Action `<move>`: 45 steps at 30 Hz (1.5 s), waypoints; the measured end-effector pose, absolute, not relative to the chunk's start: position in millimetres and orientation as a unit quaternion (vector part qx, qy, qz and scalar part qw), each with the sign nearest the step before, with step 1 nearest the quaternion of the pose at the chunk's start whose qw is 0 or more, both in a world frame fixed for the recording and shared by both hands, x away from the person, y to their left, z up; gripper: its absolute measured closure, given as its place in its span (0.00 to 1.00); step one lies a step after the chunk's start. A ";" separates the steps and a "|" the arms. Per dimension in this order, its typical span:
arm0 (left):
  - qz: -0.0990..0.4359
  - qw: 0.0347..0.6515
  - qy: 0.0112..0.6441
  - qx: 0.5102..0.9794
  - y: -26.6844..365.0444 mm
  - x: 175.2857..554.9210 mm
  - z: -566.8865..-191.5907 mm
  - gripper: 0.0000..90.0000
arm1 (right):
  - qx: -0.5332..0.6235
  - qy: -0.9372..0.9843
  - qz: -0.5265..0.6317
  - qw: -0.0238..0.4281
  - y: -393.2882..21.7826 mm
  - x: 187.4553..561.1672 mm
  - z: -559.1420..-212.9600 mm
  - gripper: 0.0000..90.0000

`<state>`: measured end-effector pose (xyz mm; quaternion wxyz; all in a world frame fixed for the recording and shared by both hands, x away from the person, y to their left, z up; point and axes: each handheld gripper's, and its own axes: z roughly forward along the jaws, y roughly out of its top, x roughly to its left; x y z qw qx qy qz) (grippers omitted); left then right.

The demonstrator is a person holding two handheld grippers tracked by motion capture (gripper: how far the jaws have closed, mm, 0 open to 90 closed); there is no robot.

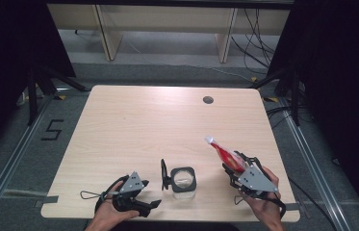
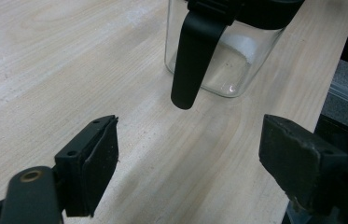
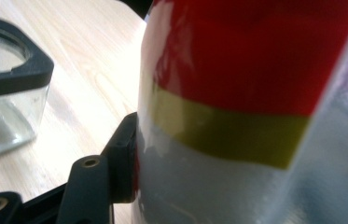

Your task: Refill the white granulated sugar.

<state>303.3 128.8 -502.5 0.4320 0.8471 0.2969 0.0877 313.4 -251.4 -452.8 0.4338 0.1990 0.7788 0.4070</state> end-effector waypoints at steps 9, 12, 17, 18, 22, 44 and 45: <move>0.089 0.439 0.291 0.845 128.9 303.5 -502.1 0.22 | 0.164 0.792 0.361 0.464 -247.4 302.3 -447.9 0.50; 0.090 0.440 0.290 0.845 128.8 303.5 -501.9 0.22 | 0.148 0.796 0.343 0.476 -245.0 297.8 -445.9 0.50; 0.089 0.443 0.298 0.841 128.5 303.2 -502.3 0.22 | 0.114 0.805 0.300 0.499 -239.3 289.6 -442.8 0.50; 0.091 0.443 0.294 0.842 128.8 303.7 -502.1 0.22 | 0.096 0.806 0.288 0.509 -238.3 288.7 -441.6 0.50; 0.093 0.432 0.300 0.845 130.7 304.0 -501.5 0.22 | 0.083 0.811 0.270 0.513 -232.9 282.2 -442.5 0.50; 0.096 0.433 0.297 0.846 132.3 305.6 -500.9 0.22 | -0.106 0.799 0.085 0.586 -208.5 263.6 -444.9 0.50; 0.095 0.433 0.297 0.846 132.2 305.6 -500.9 0.22 | -0.091 0.804 0.085 0.581 -208.3 261.9 -448.7 0.50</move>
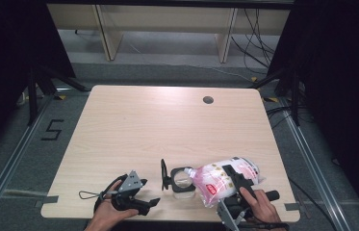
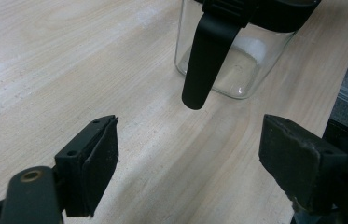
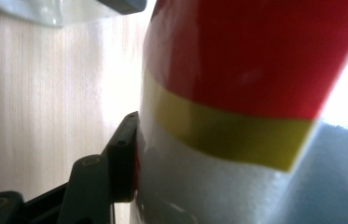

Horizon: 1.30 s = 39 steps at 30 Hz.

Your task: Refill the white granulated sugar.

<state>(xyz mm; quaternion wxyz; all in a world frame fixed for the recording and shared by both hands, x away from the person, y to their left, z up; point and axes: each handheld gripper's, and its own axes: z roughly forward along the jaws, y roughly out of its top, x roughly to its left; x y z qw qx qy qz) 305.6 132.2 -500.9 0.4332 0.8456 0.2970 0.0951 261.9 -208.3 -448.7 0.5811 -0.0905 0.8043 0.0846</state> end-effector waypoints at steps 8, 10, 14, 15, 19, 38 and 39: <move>0.092 0.438 0.299 0.843 132.0 305.4 -501.0 0.22 | -0.133 0.790 0.042 0.597 -201.8 257.7 -452.0 0.50; 0.092 0.435 0.297 0.845 132.4 305.6 -500.7 0.22 | -0.133 0.791 0.043 0.596 -202.0 258.2 -453.9 0.50; 0.093 0.434 0.296 0.846 132.1 305.7 -501.0 0.22 | -0.152 0.786 0.034 0.598 -199.7 258.7 -453.8 0.50; 0.094 0.434 0.296 0.846 132.1 305.7 -501.1 0.22 | -0.155 0.784 0.036 0.600 -199.4 259.5 -454.9 0.50; 0.096 0.435 0.298 0.844 131.7 305.5 -501.5 0.22 | -0.178 0.776 0.018 0.605 -197.2 260.0 -453.8 0.50; 0.088 0.437 0.311 0.840 130.2 304.1 -502.5 0.22 | -0.187 0.759 -0.009 0.624 -196.9 259.3 -460.2 0.51; 0.088 0.437 0.311 0.840 130.2 304.1 -502.5 0.22 | -0.190 0.759 -0.011 0.622 -196.7 260.0 -460.2 0.51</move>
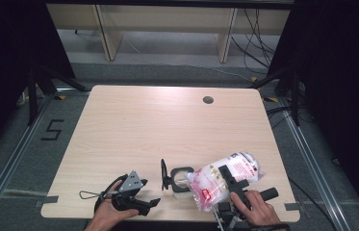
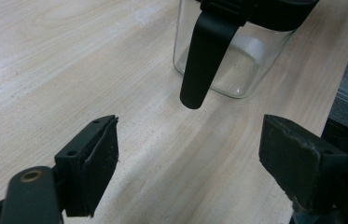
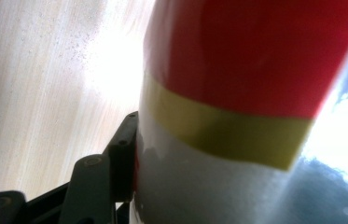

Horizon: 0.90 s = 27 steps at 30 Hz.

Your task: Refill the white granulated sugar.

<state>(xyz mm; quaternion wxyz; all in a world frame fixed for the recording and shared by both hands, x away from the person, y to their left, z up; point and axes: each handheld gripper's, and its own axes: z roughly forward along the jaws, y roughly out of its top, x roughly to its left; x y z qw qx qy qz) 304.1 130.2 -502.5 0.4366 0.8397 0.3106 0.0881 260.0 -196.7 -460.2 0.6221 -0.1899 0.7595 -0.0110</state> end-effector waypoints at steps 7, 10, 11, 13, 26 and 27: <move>0.087 0.437 0.311 0.839 130.2 304.2 -502.6 0.22 | -0.205 0.755 -0.018 0.622 -195.1 261.1 -462.0 0.51; 0.087 0.437 0.310 0.840 130.6 304.3 -502.3 0.22 | -0.204 0.756 -0.019 0.622 -195.2 261.2 -462.9 0.51; 0.089 0.437 0.307 0.841 130.9 304.6 -502.1 0.22 | -0.212 0.754 -0.024 0.621 -194.8 262.0 -462.1 0.51; 0.094 0.436 0.298 0.844 131.6 305.7 -501.8 0.22 | -0.205 0.754 -0.019 0.624 -195.2 261.7 -464.1 0.51; 0.092 0.435 0.296 0.845 132.2 305.8 -500.9 0.22 | -0.222 0.745 -0.030 0.629 -195.0 261.8 -459.6 0.52; 0.092 0.435 0.296 0.845 132.2 305.8 -500.9 0.22 | -0.224 0.744 -0.031 0.628 -194.9 261.7 -459.4 0.52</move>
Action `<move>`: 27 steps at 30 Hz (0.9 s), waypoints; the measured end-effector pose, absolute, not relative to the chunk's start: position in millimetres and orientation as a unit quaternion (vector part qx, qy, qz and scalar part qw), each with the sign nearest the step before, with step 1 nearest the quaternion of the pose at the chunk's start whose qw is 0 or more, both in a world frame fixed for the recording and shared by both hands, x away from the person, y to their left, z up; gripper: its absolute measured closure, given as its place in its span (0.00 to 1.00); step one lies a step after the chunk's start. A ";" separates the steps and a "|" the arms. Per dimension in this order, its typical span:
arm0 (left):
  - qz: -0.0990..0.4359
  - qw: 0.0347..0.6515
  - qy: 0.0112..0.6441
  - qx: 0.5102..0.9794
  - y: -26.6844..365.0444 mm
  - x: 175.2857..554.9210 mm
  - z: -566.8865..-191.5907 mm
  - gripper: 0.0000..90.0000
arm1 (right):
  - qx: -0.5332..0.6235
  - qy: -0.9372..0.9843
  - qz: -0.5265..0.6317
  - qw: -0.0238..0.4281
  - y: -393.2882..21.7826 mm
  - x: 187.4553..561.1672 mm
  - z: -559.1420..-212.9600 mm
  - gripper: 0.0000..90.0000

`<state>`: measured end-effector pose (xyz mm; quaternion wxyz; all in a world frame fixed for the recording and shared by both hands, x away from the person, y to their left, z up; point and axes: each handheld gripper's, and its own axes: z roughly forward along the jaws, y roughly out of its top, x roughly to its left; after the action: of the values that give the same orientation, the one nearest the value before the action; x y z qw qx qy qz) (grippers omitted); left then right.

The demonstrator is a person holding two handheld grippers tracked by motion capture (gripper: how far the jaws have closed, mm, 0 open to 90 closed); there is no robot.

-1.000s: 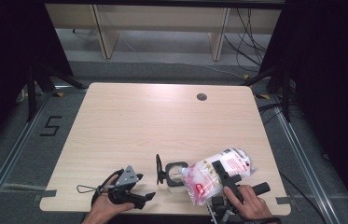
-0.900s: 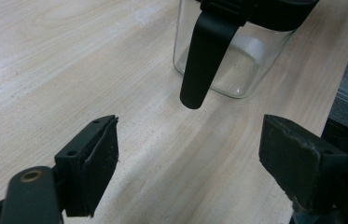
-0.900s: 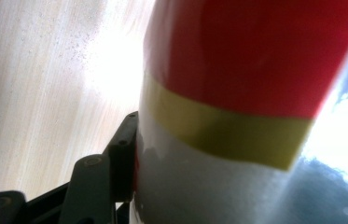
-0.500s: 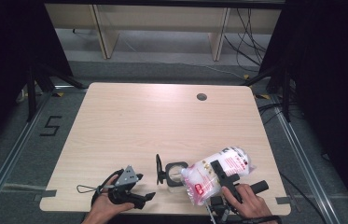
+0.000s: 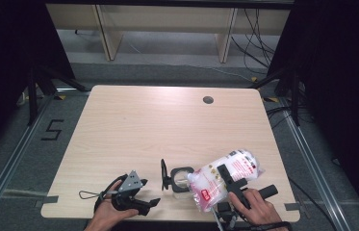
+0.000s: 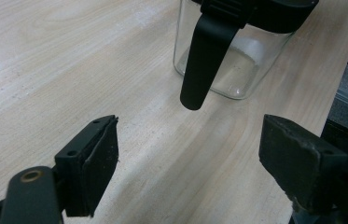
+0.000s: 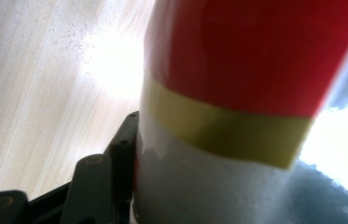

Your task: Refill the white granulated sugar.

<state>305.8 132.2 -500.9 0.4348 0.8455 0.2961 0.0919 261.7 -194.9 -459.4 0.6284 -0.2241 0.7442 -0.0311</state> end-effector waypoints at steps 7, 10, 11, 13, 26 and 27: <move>0.090 0.439 0.298 0.843 131.8 305.4 -501.1 0.22 | -0.224 0.743 -0.036 0.629 -195.5 261.9 -459.9 0.52; 0.092 0.435 0.296 0.846 132.2 305.8 -500.9 0.22 | -0.227 0.742 -0.038 0.630 -195.2 262.0 -459.6 0.52; 0.091 0.435 0.295 0.846 132.2 305.8 -500.9 0.22 | -0.228 0.741 -0.038 0.630 -194.9 262.0 -459.5 0.52; 0.091 0.436 0.296 0.845 132.1 305.8 -500.9 0.22 | -0.224 0.742 -0.036 0.631 -194.4 261.5 -460.9 0.52; 0.091 0.440 0.298 0.842 131.5 305.5 -501.2 0.22 | -0.250 0.730 -0.057 0.634 -192.2 260.9 -458.2 0.52; 0.088 0.438 0.297 0.844 131.9 305.6 -500.8 0.22 | -0.247 0.729 -0.058 0.635 -192.1 260.3 -459.2 0.52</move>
<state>305.6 131.9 -500.8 0.4380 0.8440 0.2967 0.0884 260.3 -192.1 -459.2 0.6353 -0.2471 0.7294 -0.0583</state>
